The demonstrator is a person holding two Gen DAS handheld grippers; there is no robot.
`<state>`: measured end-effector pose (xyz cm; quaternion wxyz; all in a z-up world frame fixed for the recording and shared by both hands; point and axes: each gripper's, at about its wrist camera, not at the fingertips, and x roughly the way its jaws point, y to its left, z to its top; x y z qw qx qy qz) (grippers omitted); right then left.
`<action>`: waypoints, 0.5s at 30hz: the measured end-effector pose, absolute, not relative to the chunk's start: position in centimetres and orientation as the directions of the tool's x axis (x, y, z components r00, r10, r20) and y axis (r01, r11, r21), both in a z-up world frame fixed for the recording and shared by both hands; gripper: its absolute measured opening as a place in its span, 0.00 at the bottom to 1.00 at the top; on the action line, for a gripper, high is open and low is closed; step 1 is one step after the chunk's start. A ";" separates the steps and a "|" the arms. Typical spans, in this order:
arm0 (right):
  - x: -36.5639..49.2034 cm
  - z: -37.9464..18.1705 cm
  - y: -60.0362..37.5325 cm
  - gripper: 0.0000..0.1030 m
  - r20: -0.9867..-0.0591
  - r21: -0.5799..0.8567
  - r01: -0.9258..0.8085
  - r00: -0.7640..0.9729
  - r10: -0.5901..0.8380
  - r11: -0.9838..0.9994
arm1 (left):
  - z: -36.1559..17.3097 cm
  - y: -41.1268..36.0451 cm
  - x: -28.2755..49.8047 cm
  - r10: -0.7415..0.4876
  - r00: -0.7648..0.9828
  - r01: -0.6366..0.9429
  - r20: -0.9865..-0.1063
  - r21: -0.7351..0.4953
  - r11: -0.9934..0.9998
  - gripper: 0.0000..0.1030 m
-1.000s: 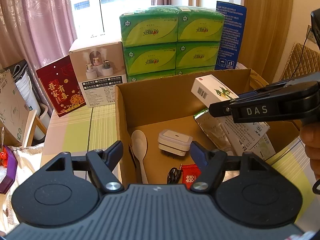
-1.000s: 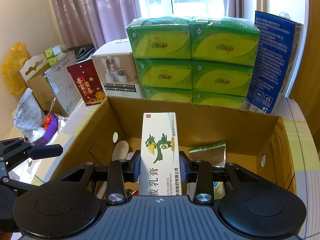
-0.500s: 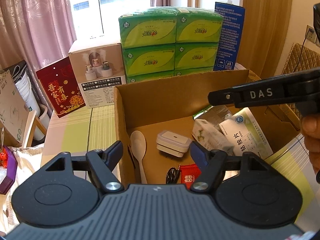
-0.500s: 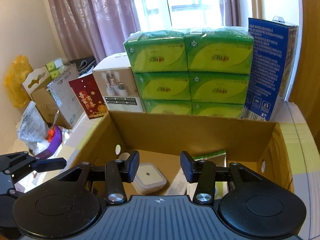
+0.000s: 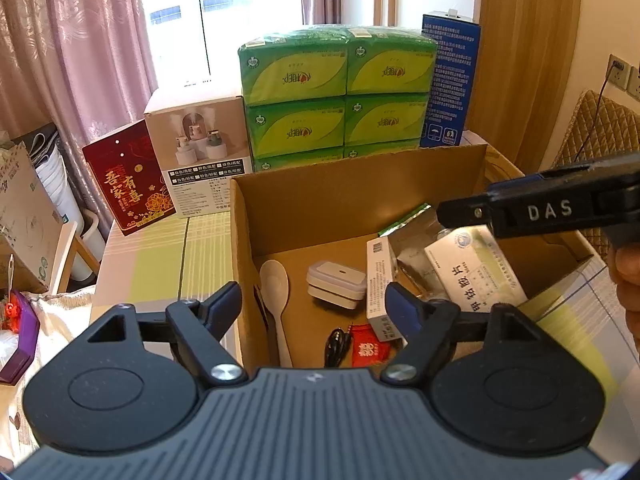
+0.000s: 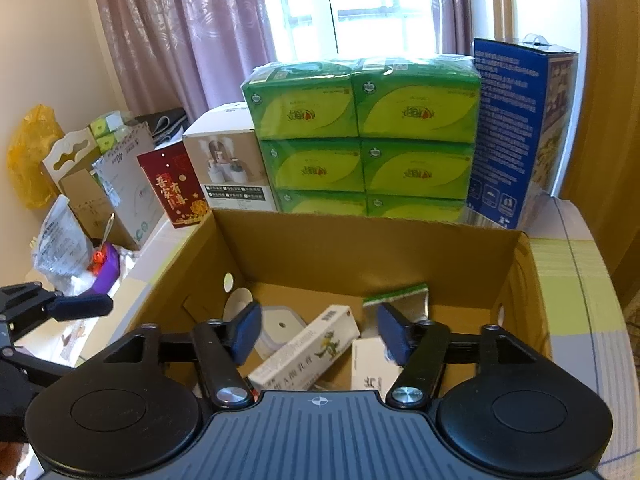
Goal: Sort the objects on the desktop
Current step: 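Withdraw both open tools from the box back toward the table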
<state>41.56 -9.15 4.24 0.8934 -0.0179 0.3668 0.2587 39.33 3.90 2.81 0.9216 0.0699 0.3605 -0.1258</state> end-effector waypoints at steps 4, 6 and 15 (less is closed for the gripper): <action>39.9 4.8 -10.3 0.83 -0.663 0.151 -0.476 0.602 0.446 0.866 | 3.5 3.7 38.0 -0.183 0.710 0.283 -0.680 0.037 0.958 0.77; 39.0 5.0 -10.7 0.85 -0.664 0.152 -0.474 0.601 0.445 0.867 | 3.8 3.7 37.3 -0.183 0.713 0.280 -0.677 0.034 0.960 0.81; 34.7 6.5 -13.3 0.98 -0.661 0.129 -0.485 0.608 0.439 0.865 | 5.3 3.6 33.4 -0.178 0.719 0.269 -0.671 0.034 0.963 0.88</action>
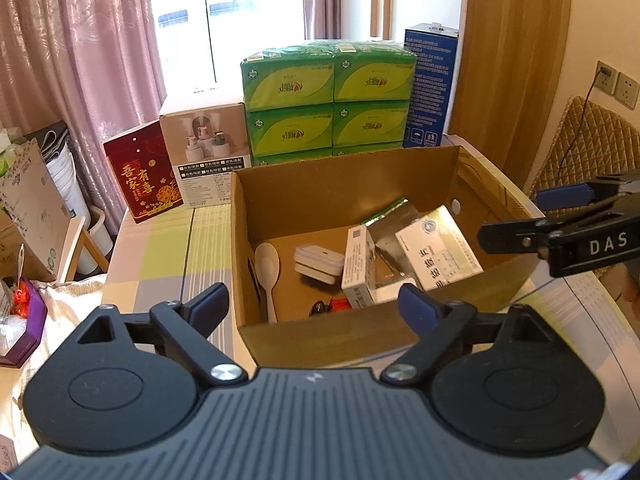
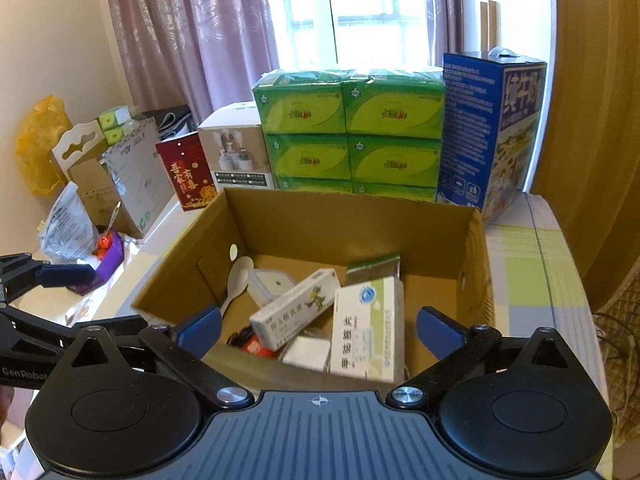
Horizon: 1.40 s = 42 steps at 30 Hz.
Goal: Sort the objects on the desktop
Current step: 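Withdraw both open tools from the box back toward the table, then lower both open tools toward the clear tray and green medicine box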
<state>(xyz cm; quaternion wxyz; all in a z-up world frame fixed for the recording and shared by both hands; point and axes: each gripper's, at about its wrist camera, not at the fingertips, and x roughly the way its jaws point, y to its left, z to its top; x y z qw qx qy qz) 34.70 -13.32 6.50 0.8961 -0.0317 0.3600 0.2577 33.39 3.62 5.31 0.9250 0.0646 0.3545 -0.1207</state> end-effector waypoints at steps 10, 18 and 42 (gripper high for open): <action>29.8 7.5 -15.3 0.98 -0.676 0.120 -0.503 0.590 0.442 0.856 | 7.2 3.4 28.4 -0.180 0.735 0.273 -0.654 0.043 0.961 0.98; 25.9 8.1 -16.4 0.98 -0.677 0.114 -0.524 0.581 0.452 0.844 | 8.2 3.3 24.7 -0.175 0.735 0.273 -0.655 0.050 0.961 0.98; 17.5 8.7 -20.3 0.98 -0.676 0.017 -0.595 0.585 0.448 0.804 | 8.5 3.1 16.0 -0.180 0.719 0.316 -0.671 0.085 0.945 0.98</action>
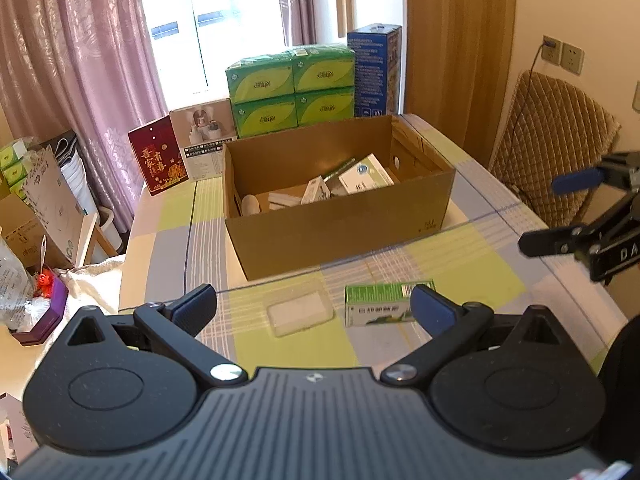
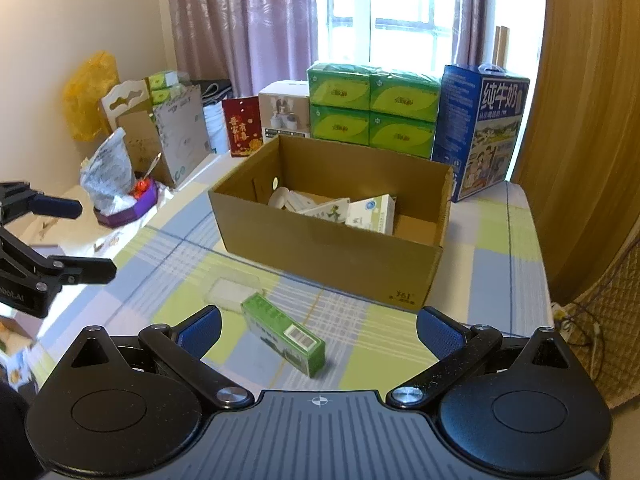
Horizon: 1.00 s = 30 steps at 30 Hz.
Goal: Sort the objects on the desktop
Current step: 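Lower both open tools toward the clear tray and green medicine box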
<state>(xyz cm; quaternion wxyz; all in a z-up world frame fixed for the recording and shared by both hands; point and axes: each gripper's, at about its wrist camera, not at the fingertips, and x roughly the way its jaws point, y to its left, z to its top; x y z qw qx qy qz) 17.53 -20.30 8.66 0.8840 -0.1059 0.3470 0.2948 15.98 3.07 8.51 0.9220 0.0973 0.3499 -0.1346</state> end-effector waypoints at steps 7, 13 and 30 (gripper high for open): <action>15.9 6.6 -20.6 0.98 -0.704 -0.055 -0.646 0.566 0.429 0.761 | 6.8 3.9 14.6 -0.158 0.701 0.328 -0.695 0.117 0.938 0.98; 15.3 4.8 -20.3 0.98 -0.727 -0.114 -0.697 0.544 0.419 0.708 | 5.3 4.5 14.5 -0.148 0.683 0.348 -0.716 0.140 0.927 0.98; 18.7 -1.0 -16.0 0.98 -0.813 -0.222 -0.886 0.398 0.424 0.406 | -1.0 4.5 19.9 -0.202 0.573 0.578 -0.795 0.217 0.787 0.98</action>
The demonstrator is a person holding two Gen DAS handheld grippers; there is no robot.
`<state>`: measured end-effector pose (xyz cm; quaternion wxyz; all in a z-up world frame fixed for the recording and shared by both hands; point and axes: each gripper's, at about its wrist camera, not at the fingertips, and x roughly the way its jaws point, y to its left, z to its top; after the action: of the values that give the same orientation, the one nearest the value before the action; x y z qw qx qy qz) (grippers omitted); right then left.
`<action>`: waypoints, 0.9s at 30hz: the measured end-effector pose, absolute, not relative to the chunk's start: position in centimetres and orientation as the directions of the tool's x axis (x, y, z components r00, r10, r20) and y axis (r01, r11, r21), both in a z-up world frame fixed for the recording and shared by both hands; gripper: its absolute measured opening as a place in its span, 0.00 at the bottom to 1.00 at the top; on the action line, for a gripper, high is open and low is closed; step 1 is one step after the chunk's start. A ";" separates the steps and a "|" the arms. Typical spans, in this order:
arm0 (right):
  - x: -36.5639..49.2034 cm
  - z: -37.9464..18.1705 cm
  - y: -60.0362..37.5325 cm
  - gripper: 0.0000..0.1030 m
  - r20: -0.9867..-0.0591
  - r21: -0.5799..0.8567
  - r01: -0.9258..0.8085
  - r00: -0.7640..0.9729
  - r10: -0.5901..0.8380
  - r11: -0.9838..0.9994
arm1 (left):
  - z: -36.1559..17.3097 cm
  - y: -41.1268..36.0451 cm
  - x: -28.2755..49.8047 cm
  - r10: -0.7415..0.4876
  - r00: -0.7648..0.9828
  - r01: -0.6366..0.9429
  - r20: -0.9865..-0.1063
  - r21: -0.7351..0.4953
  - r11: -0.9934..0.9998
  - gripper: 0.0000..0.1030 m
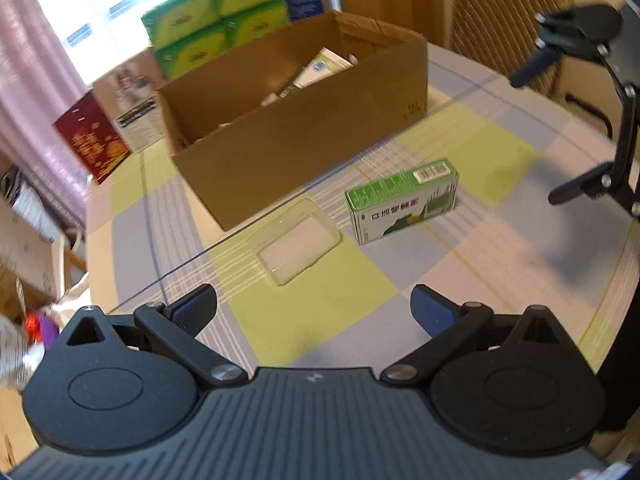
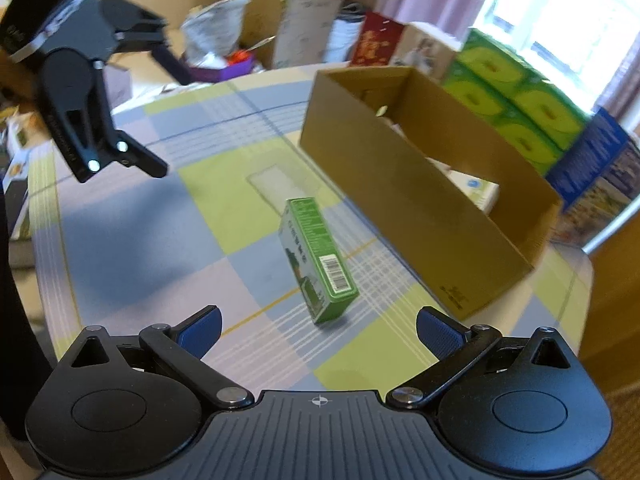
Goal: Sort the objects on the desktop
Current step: 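Lower both open tools toward the clear tray and green medicine box, then grasp the clear plastic tray with the left tool while the right tool grasps the green medicine box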
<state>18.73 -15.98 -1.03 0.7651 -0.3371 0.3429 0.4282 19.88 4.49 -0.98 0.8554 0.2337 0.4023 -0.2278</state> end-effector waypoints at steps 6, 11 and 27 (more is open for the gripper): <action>21.8 -2.8 -13.6 0.98 -0.843 -0.214 -0.921 0.343 0.414 0.327 | -4.2 4.3 23.2 -0.181 0.539 0.651 -0.823 0.271 0.709 0.98; 24.2 -4.1 -11.6 0.96 -0.867 -0.187 -0.939 0.295 0.402 0.288 | -5.8 4.7 26.3 -0.209 0.519 0.686 -0.829 0.258 0.680 0.97; 28.1 -7.8 -7.4 0.66 -0.924 -0.091 -0.973 0.162 0.347 0.212 | -10.4 3.2 32.4 -0.297 0.414 0.825 -0.860 0.217 0.522 0.88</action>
<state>28.09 -7.42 -7.83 0.6605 -0.3801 0.4120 0.4994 32.44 3.17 -10.43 0.7742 0.3281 0.4022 -0.3623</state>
